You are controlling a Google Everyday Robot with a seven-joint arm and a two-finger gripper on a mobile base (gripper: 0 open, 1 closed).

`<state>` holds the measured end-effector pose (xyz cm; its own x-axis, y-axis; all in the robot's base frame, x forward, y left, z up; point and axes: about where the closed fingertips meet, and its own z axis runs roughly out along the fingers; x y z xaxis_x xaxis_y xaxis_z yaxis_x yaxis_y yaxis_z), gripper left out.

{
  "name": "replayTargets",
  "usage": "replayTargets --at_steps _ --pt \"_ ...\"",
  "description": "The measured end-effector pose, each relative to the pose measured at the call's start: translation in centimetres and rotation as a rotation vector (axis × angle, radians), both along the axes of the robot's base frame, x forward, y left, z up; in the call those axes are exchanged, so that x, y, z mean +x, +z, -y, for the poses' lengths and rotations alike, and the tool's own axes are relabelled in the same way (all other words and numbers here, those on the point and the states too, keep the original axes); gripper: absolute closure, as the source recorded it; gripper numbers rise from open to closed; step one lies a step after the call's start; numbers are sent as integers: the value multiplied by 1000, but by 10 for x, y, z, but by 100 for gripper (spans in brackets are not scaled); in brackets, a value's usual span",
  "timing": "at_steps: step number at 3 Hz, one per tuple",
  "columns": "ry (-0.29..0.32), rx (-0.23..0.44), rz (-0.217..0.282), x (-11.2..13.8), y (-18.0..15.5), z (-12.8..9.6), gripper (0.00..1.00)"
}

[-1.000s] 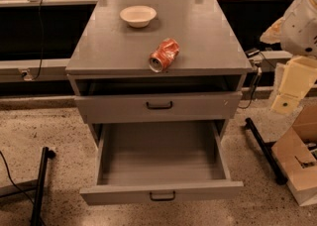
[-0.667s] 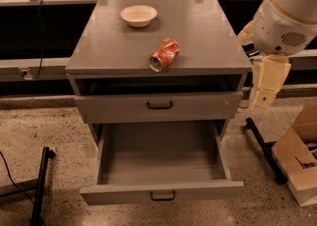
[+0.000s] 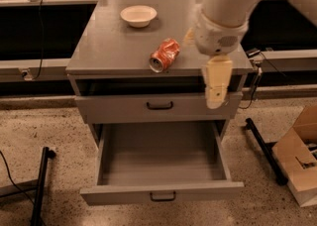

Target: Place coke can into middle drawer

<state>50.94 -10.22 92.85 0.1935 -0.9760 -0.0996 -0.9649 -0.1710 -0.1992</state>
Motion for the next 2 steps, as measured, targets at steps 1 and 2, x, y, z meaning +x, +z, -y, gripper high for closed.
replayTargets --at_steps 1,2 --pt "17 1 5 1 0 -4 0" --pt "70 -59 18 17 -5 2 0"
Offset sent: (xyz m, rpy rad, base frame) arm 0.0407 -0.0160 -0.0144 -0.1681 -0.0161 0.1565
